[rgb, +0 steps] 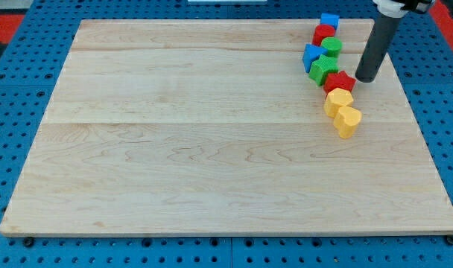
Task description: Move your hand away from the red star
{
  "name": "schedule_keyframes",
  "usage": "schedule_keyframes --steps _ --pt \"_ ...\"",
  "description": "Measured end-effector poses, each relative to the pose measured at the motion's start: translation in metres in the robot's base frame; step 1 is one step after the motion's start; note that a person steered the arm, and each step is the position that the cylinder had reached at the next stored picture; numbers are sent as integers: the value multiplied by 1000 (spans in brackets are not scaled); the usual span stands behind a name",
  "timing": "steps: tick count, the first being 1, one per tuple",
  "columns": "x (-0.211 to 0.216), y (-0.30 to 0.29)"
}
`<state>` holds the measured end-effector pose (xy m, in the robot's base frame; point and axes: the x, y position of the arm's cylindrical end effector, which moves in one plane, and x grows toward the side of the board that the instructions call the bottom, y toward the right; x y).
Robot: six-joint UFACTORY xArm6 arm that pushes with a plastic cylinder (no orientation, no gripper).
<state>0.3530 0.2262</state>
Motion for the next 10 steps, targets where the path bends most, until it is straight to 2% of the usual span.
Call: schedule_keyframes --steps 2,3,5,6,7,8,10 --pt "0 -2" --pt "12 37" --pt "153 55" --pt "202 30" --pt "197 -61" --pt "171 -115" --pt "160 -133"
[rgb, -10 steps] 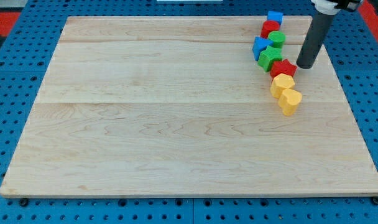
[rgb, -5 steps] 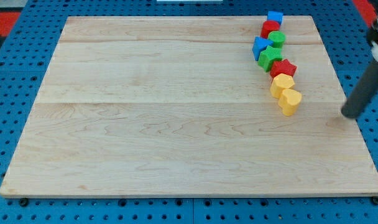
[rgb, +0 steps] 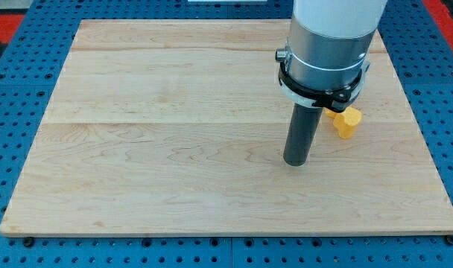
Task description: Move your hand away from the red star
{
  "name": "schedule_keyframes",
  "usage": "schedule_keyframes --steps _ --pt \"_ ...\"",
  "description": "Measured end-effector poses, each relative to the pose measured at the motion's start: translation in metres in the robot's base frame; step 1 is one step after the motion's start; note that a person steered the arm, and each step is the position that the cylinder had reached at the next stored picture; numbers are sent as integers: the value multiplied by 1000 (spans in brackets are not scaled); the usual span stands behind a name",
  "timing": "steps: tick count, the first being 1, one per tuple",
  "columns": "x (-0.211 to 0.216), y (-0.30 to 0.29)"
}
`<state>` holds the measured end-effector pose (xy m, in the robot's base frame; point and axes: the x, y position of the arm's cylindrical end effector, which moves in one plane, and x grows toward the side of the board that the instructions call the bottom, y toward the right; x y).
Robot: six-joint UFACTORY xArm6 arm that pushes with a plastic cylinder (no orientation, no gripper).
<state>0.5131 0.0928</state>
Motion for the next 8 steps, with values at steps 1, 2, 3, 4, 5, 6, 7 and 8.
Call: schedule_keyframes --steps 1,2,3,4,5,6,7,8 --pt "-53 -25" --pt "-93 -68" --pt "-97 -76" --pt "-97 -76" --pt "-97 -68" --pt "-97 -45" --pt "-97 -12" --pt "-118 -27"
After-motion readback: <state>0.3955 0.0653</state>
